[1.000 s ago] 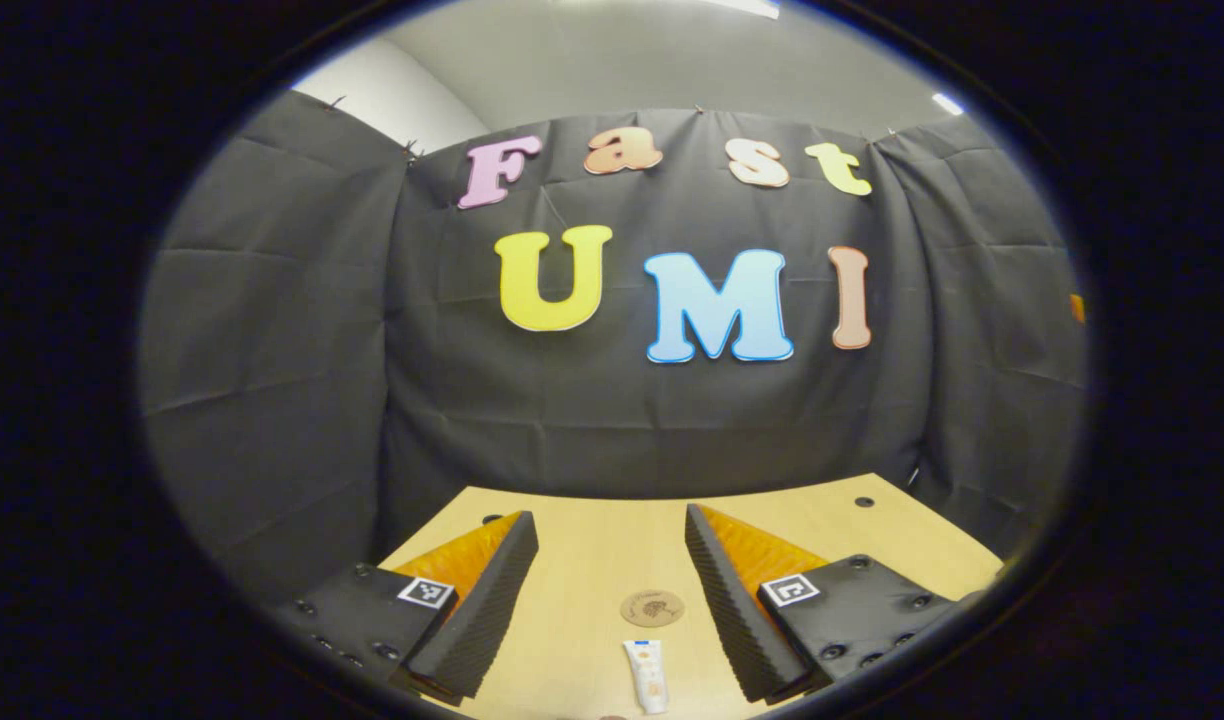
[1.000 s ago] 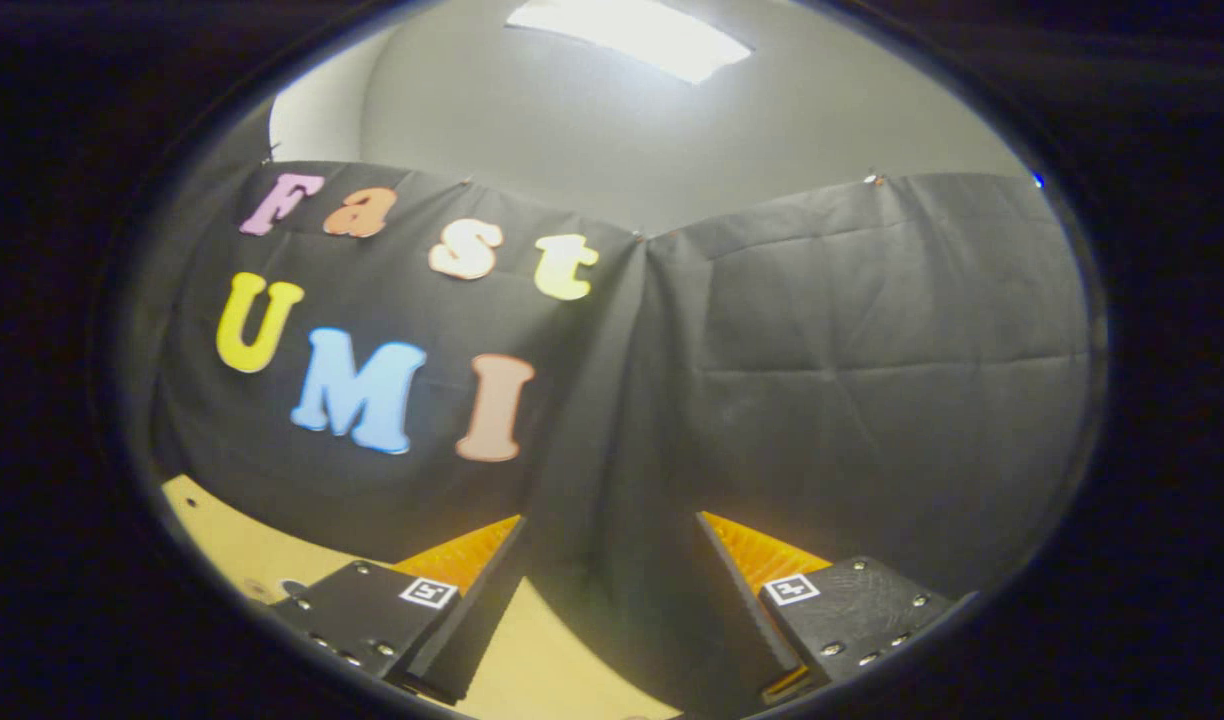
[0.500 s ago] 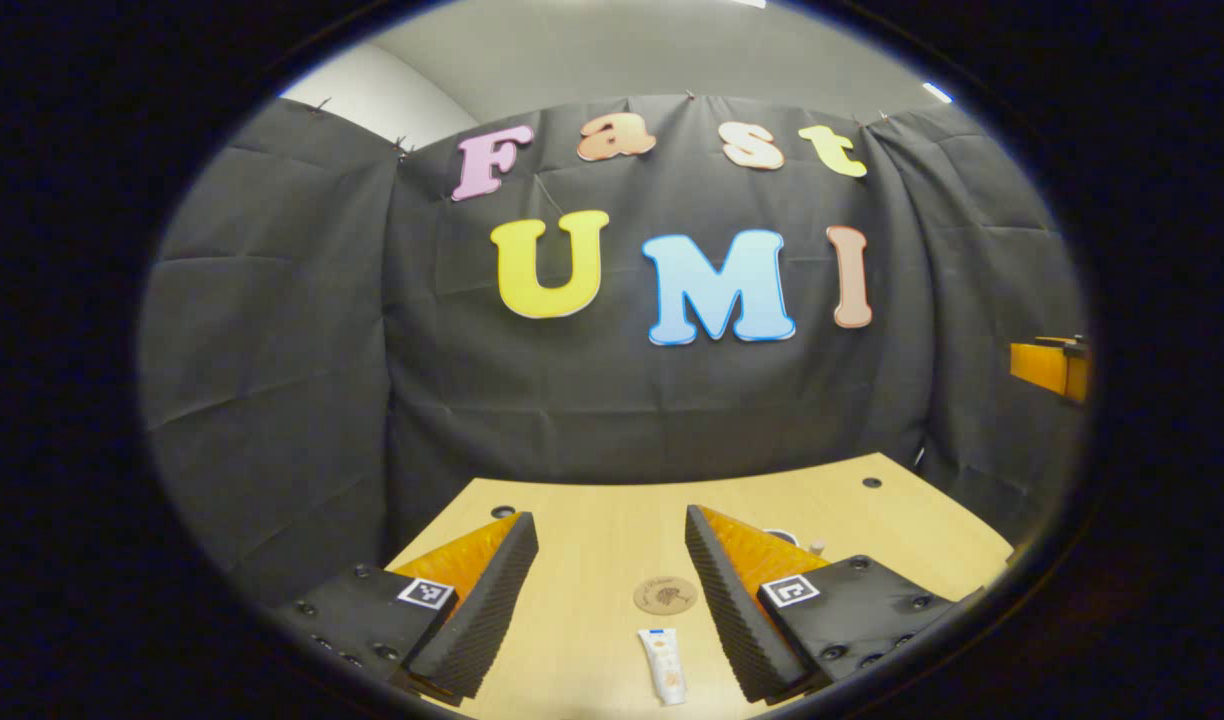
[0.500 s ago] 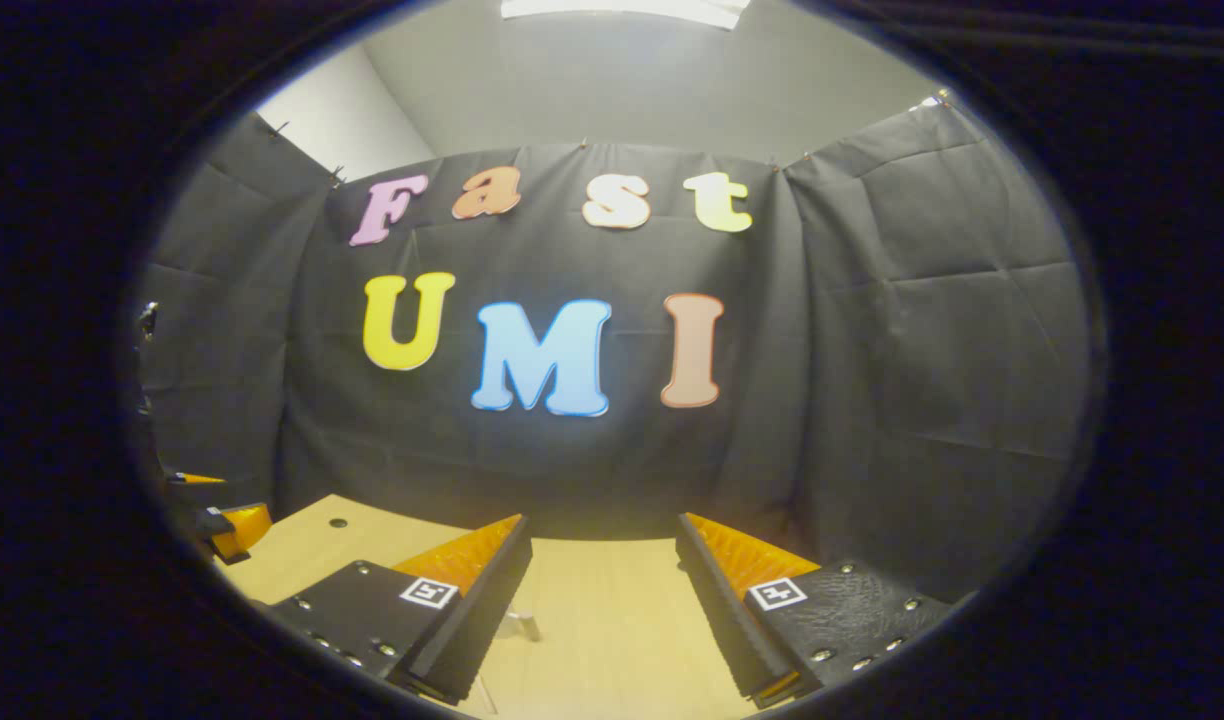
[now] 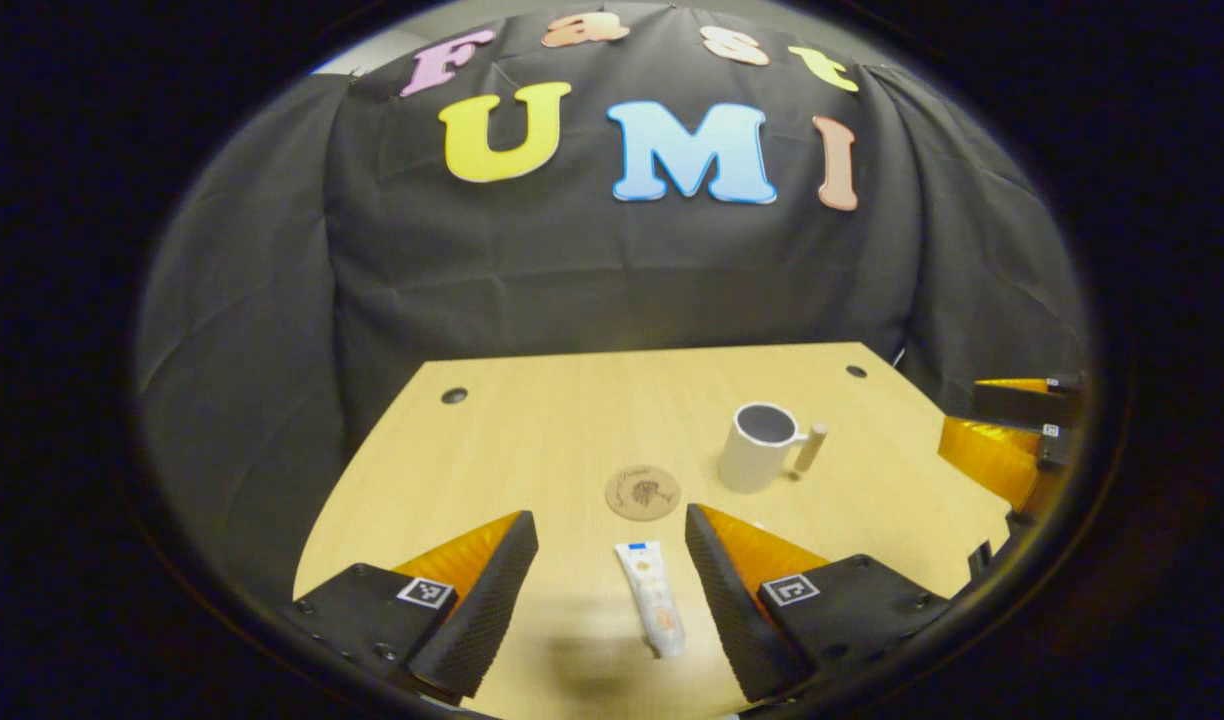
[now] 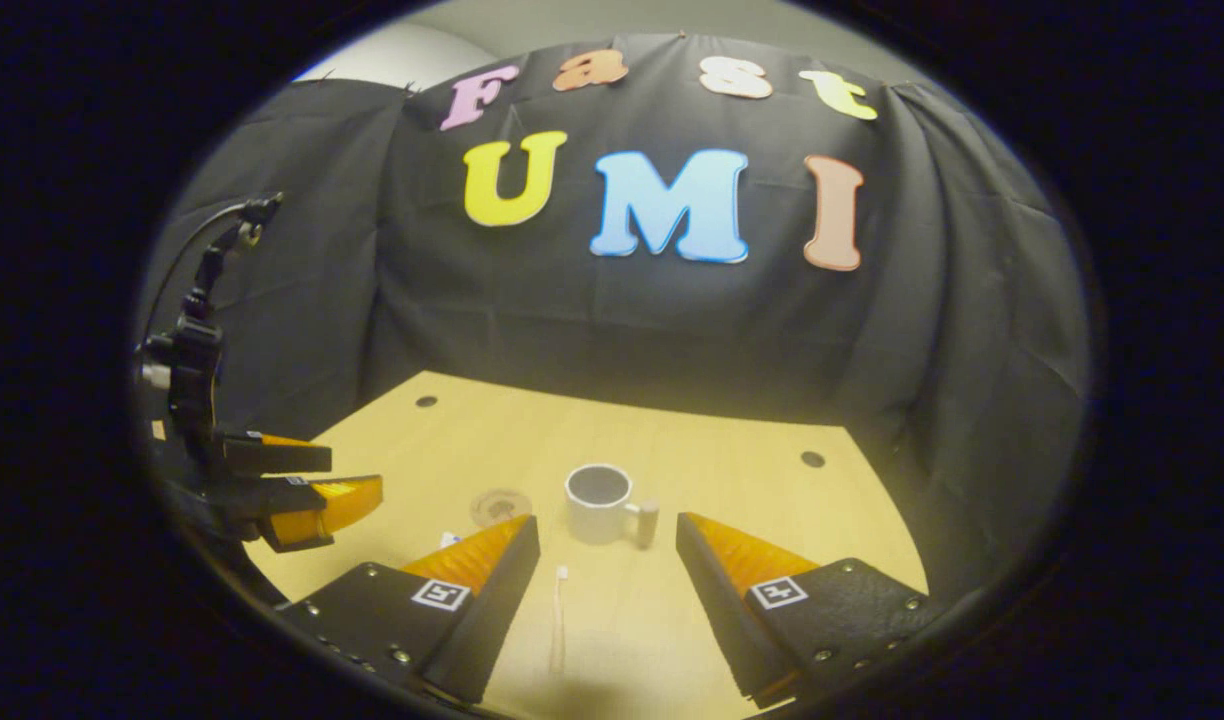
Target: Put the toothbrush and toothpaste on the desktop into the cup, then pick up the cup and place it on the coaster on the desktop.
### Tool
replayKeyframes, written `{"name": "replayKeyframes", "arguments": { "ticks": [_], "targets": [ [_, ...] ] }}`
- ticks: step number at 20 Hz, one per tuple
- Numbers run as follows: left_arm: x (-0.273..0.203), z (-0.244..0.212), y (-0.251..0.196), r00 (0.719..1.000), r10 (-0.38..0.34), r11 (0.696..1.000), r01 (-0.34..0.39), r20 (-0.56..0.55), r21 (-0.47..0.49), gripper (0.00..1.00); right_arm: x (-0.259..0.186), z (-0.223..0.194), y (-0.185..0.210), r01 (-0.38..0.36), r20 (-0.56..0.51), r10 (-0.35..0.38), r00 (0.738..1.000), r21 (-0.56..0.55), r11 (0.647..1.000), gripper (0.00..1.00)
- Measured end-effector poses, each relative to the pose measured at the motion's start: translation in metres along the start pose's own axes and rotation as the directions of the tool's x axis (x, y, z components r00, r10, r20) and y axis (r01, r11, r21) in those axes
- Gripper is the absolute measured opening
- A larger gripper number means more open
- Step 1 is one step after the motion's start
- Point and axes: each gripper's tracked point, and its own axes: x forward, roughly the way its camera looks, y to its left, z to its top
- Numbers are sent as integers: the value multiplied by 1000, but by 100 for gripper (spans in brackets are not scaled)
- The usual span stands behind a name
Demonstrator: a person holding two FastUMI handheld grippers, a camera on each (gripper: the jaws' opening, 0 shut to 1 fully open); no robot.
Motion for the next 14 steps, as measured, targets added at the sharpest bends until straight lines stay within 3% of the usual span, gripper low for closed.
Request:
{"name": "replayKeyframes", "arguments": {
  "ticks": [4,5,8,9,11,12,13,14],
  "targets": [
    [27,-51,-4,983,-31,1000,30,-181,-7,96,39,-62,26,-66,-189,69,980,23,998,83],
    [34,-62,-8,975,-46,999,45,-216,-13,100,48,-80,31,-83,-247,91,965,44,996,81],
    [54,-85,-14,952,-62,998,57,-298,-25,98,58,-124,39,-84,-429,111,897,82,993,77],
    [62,-91,-14,947,-61,998,56,-315,-25,94,59,-129,42,-85,-462,118,879,92,992,73],
    [73,-103,-16,932,-65,998,59,-357,-27,100,59,-137,43,-80,-524,118,844,94,992,73],
    [77,-108,-17,924,-64,998,58,-378,-27,94,59,-142,40,-72,-549,106,829,84,994,73],
    [84,-115,-19,915,-63,998,56,-398,-30,98,63,-147,43,-74,-563,110,819,87,993,65],
    [89,-121,-21,907,-60,998,50,-417,-33,98,67,-150,44,-74,-575,113,810,92,993,64]
  ]
}}
